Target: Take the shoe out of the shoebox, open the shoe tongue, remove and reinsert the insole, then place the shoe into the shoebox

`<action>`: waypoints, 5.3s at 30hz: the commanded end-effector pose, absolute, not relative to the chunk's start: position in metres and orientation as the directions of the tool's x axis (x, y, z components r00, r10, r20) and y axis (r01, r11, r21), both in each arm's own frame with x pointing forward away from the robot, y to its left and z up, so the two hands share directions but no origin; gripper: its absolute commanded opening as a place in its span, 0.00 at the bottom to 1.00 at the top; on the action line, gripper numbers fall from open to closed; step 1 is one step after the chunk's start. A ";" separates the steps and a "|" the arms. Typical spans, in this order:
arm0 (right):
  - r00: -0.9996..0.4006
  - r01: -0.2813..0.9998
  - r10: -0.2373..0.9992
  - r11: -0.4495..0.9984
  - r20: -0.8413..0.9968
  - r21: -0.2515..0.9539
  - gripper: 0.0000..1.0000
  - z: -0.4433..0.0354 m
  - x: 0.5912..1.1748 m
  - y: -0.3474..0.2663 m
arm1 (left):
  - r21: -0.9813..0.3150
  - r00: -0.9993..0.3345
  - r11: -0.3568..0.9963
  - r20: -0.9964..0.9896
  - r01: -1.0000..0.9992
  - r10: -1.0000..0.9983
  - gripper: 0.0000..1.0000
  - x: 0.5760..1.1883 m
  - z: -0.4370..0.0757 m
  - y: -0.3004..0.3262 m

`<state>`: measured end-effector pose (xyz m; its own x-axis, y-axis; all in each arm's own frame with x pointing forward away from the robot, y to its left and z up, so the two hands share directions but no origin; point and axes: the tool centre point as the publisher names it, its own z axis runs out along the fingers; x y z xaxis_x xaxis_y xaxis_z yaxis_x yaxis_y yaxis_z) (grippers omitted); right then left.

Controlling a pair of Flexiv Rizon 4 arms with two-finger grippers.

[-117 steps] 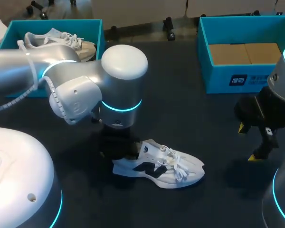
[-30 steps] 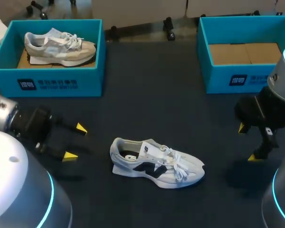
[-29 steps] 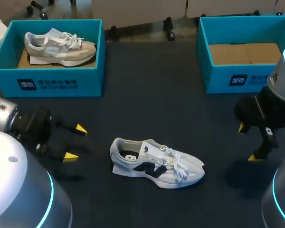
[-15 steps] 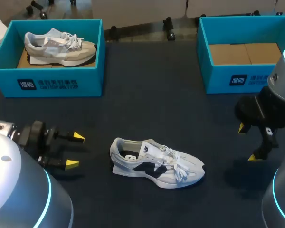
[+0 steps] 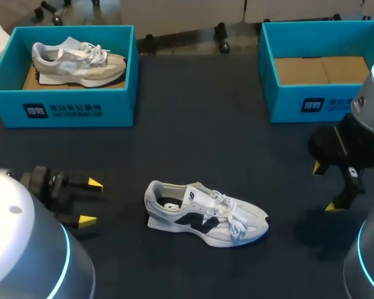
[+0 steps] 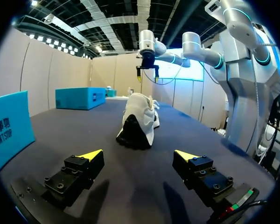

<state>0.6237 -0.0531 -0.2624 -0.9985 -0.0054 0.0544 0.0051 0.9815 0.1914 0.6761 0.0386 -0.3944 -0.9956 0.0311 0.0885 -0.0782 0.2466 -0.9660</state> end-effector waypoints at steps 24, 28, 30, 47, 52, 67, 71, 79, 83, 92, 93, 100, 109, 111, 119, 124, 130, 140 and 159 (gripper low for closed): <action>-0.999 0.005 -0.006 0.982 0.053 0.190 1.00 -0.264 0.624 -0.053 | -0.971 -0.988 0.238 0.065 -0.029 0.143 1.00 0.683 -0.405 -0.024; -0.999 0.005 -0.006 0.982 0.053 0.190 1.00 -0.264 0.624 -0.053 | -0.971 -0.986 0.240 0.054 -0.015 0.157 1.00 0.687 -0.402 -0.033; -0.999 0.005 -0.006 0.982 0.053 0.190 1.00 -0.264 0.624 -0.053 | -0.970 -0.986 0.241 0.051 -0.011 0.160 1.00 0.689 -0.402 -0.036; -0.999 0.005 -0.006 0.982 0.053 0.190 1.00 -0.264 0.624 -0.053 | -0.966 -0.974 0.260 0.052 0.007 0.221 1.00 0.698 -0.409 -0.068; -0.999 0.005 -0.006 0.982 0.053 0.190 1.00 -0.264 0.624 -0.053 | -0.965 -0.970 0.262 0.051 0.013 0.237 1.00 0.694 -0.409 -0.074; -0.999 0.005 -0.006 0.982 0.053 0.190 1.00 -0.264 0.624 -0.053 | -0.964 -0.962 0.266 0.074 -0.001 0.263 1.00 0.679 -0.414 -0.090; -0.999 0.005 -0.006 0.982 0.053 0.190 1.00 -0.264 0.624 -0.053 | -0.965 -0.963 0.261 0.076 -0.007 0.257 1.00 0.681 -0.413 -0.095; -0.999 0.005 -0.006 0.982 0.053 0.190 1.00 -0.264 0.624 -0.053 | -0.968 -0.963 0.252 0.078 -0.011 0.257 1.00 0.679 -0.413 -0.102; -0.999 0.005 -0.006 0.982 0.053 0.190 1.00 -0.264 0.624 -0.053 | -0.969 -0.962 0.245 0.081 -0.015 0.260 1.00 0.678 -0.414 -0.106; -0.999 0.005 -0.006 0.982 0.053 0.190 1.00 -0.264 0.624 -0.053 | -0.971 -0.959 0.237 0.088 -0.023 0.268 1.00 0.674 -0.415 -0.116; -0.999 0.005 -0.006 0.982 0.053 0.190 1.00 -0.264 0.624 -0.053 | -0.972 -0.959 0.236 0.087 -0.022 0.269 1.00 0.673 -0.415 -0.117; -0.999 0.005 -0.006 0.982 0.053 0.190 1.00 -0.264 0.624 -0.053 | -0.973 -0.958 0.230 0.089 -0.025 0.273 1.00 0.667 -0.417 -0.124; -0.999 0.005 -0.006 0.982 0.053 0.190 1.00 -0.264 0.624 -0.053 | -0.976 -0.964 0.215 0.082 -0.027 0.254 1.00 0.666 -0.419 -0.134; -0.999 0.005 -0.006 0.982 0.053 0.190 1.00 -0.264 0.624 -0.053 | -0.977 -0.964 0.213 0.083 -0.029 0.251 1.00 0.667 -0.419 -0.135; -0.999 0.005 -0.006 0.982 0.053 0.190 1.00 -0.264 0.624 -0.053 | -0.979 -0.968 0.201 0.086 -0.037 0.237 1.00 0.667 -0.420 -0.136; -0.999 0.005 -0.006 0.982 0.053 0.190 1.00 -0.264 0.624 -0.053 | -0.979 -0.970 0.202 0.082 -0.036 0.229 0.05 0.666 -0.422 -0.137; -0.999 0.005 -0.006 0.982 0.053 0.190 1.00 -0.264 0.624 -0.053 | -0.984 -0.976 0.172 0.084 -0.050 0.200 0.00 0.664 -0.424 -0.129; -0.999 0.005 -0.006 0.982 0.053 0.190 1.00 -0.264 0.624 -0.053 | -0.988 -0.991 0.136 0.089 -0.076 0.095 0.00 0.666 -0.418 -0.122; -0.999 0.005 -0.006 0.982 0.053 0.190 1.00 -0.264 0.624 -0.053 | -0.982 -0.993 0.171 0.097 -0.085 0.062 0.00 0.672 -0.415 -0.136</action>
